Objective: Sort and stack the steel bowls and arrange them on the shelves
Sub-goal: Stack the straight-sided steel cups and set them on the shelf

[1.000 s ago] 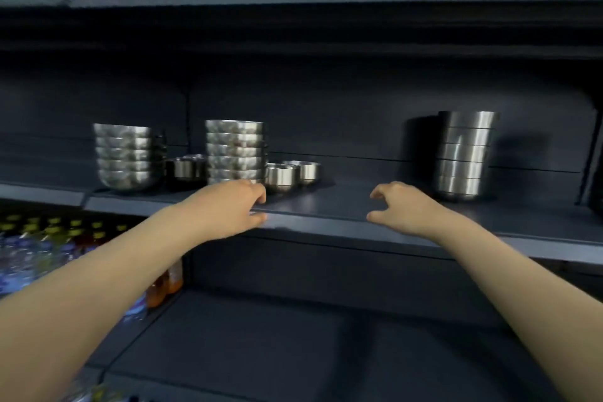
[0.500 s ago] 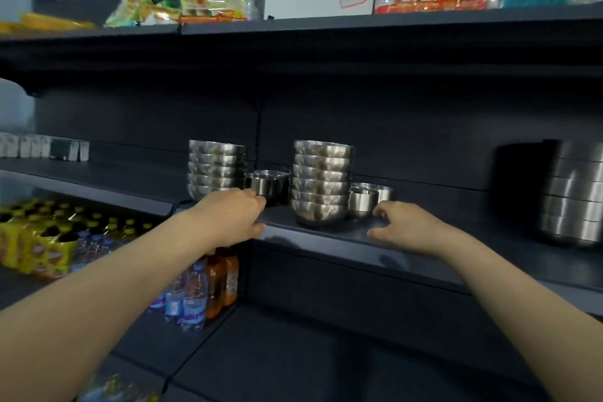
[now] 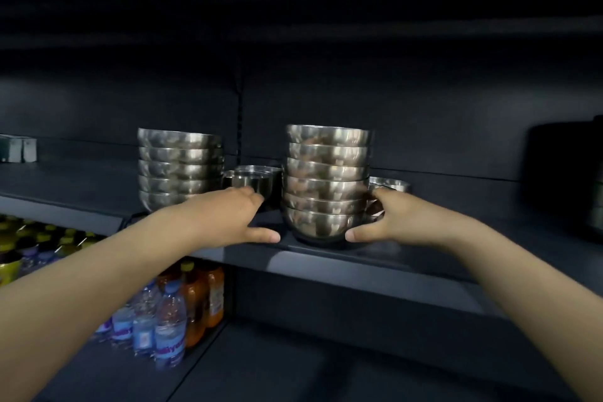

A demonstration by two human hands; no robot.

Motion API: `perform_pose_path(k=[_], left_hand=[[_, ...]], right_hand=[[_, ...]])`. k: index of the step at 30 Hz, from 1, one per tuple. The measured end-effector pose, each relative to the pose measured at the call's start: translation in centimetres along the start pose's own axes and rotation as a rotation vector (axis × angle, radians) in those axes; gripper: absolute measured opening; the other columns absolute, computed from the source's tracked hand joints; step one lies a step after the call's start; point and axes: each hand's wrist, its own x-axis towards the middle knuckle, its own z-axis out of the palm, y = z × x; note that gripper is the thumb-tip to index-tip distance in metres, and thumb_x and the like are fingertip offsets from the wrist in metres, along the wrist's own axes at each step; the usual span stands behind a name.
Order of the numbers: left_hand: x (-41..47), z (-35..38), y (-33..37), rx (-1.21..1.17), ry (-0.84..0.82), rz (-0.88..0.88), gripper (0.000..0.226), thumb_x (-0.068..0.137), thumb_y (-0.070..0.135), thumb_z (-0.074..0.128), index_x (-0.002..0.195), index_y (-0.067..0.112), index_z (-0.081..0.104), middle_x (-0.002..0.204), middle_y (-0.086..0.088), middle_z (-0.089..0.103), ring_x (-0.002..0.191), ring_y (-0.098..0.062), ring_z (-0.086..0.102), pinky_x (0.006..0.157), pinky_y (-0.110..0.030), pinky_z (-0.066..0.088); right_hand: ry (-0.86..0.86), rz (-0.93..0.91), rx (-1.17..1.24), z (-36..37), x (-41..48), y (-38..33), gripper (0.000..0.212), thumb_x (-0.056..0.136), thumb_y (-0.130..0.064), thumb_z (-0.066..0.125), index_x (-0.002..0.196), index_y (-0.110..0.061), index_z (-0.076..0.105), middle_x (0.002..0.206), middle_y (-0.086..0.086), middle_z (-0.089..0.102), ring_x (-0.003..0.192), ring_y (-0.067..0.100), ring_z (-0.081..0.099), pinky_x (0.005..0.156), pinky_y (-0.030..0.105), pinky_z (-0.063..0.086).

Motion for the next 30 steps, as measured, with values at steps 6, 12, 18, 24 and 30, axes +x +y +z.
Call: perform_pose_path(k=[6,12,18,24,30], left_hand=[[3.0,1.1,-1.8,-0.319,0.025,0.105,0.109,0.068,0.082,0.037,0.151,0.017,0.01,0.155,-0.004,0.024,0.138,-0.016,0.032,0.113,-0.029,0.03],[5.0,2.9,-1.8,-0.75,0.016,0.286,0.087,0.058,0.08,0.041,0.134,0.039,0.033,0.131,0.021,0.05,0.12,0.001,0.048,0.105,-0.024,0.039],[5.3,3.1,-1.4,-1.02,0.005,0.387,0.024,0.084,0.034,0.063,0.102,0.043,0.049,0.103,0.023,0.061,0.09,0.015,0.059,0.075,-0.002,0.043],[6.0,2.5,-0.2,-1.091,-0.02,0.474,0.025,0.082,0.033,0.066,0.1,0.041,0.052,0.109,0.017,0.063,0.103,0.004,0.059,0.087,-0.009,0.046],[6.9,1.3,3.6,-1.145,-0.048,0.539,0.028,0.076,0.033,0.069,0.1,0.034,0.055,0.1,0.018,0.065,0.098,0.003,0.061,0.09,-0.015,0.046]], right_hand=[[0.068,0.048,0.155,0.9,1.2,0.0,0.051,0.068,-0.038,0.083,0.11,-0.034,0.055,0.107,-0.014,0.064,0.1,-0.001,0.06,0.092,0.02,0.047],[0.102,0.136,0.35,1.9,1.0,0.4,0.069,0.057,-0.035,0.089,0.116,-0.029,0.054,0.119,-0.005,0.065,0.107,0.01,0.064,0.098,0.03,0.049],[0.18,0.188,0.387,1.8,0.0,-0.6,0.056,0.063,-0.014,0.085,0.111,-0.02,0.058,0.113,0.001,0.07,0.102,0.012,0.068,0.093,0.025,0.051],[0.247,0.216,0.331,0.9,-1.9,-1.0,0.065,0.048,-0.03,0.084,0.107,-0.019,0.06,0.104,-0.001,0.07,0.097,0.013,0.067,0.091,0.026,0.051],[0.284,0.261,0.328,-1.2,-4.9,0.5,0.061,0.052,-0.025,0.085,0.108,-0.015,0.061,0.104,0.004,0.07,0.092,0.013,0.066,0.091,0.028,0.052]])
